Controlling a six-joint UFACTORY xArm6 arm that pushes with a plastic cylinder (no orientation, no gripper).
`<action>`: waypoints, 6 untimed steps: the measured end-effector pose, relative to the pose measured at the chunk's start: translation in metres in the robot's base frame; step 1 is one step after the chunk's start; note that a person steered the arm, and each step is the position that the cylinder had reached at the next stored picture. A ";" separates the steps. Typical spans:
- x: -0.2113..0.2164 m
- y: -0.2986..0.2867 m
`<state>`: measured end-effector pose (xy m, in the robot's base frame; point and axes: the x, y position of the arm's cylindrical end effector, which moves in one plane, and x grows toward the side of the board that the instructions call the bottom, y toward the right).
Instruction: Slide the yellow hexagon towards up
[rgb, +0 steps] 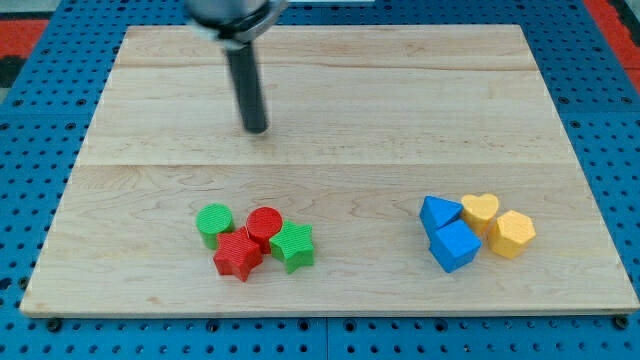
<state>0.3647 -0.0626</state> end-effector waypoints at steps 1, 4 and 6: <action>-0.020 0.104; 0.187 0.364; 0.250 0.345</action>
<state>0.6148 0.2820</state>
